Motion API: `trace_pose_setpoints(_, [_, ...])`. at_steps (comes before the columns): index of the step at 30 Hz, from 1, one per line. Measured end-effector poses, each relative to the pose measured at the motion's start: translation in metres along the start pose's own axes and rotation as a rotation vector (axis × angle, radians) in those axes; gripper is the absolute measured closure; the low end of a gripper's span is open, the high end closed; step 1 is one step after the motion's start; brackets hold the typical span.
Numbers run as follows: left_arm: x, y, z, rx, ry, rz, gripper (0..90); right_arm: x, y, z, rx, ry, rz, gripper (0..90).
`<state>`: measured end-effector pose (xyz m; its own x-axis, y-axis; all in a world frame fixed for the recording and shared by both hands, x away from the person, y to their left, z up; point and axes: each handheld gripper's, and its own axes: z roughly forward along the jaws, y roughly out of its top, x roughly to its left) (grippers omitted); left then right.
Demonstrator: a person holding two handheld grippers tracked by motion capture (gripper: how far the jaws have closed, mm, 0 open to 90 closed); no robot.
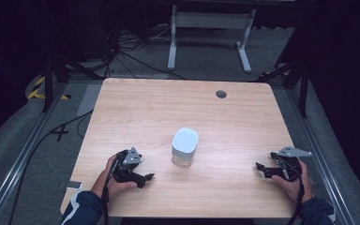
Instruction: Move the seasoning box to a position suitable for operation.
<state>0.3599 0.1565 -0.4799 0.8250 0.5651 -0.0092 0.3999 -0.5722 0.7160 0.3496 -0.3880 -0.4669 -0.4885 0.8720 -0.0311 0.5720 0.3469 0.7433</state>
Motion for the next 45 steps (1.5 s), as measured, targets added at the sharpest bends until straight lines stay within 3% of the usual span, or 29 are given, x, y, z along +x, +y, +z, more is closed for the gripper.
trace_pose_setpoints(17, [-0.001,-0.005,-0.005,0.002,0.011,-0.010,13.3,0.000,0.000,0.000,-0.006,0.009,-0.006,22.3])
trace_pose_setpoints(19, [-0.001,-0.005,-0.005,0.002,0.010,-0.010,13.3,0.000,0.001,0.000,-0.005,0.009,-0.012,25.8])
trace_pose_setpoints(24, [-0.001,-0.006,-0.005,0.000,0.012,-0.013,13.3,0.003,0.007,0.001,0.002,0.023,-0.033,44.8])
trace_pose_setpoints(27, [-0.001,-0.006,-0.006,0.002,0.019,-0.016,13.3,0.004,0.013,0.002,-0.006,0.030,-0.046,50.0])
trace_pose_setpoints(29, [-0.002,-0.007,-0.008,0.005,0.024,-0.026,13.3,0.010,0.026,0.003,-0.032,0.073,-0.068,62.1])
trace_pose_setpoints(32, [-0.002,-0.008,-0.008,0.005,0.030,-0.031,13.5,0.017,0.039,0.005,-0.062,0.108,-0.080,68.2])
trace_pose_setpoints(37, [-0.002,-0.008,-0.009,0.006,0.031,-0.029,13.6,0.033,0.058,0.010,-0.085,0.140,-0.123,68.9])
trace_pose_setpoints(45, [-0.002,-0.008,-0.009,0.007,0.031,-0.029,13.5,0.057,0.096,0.016,-0.166,0.194,-0.159,68.2])
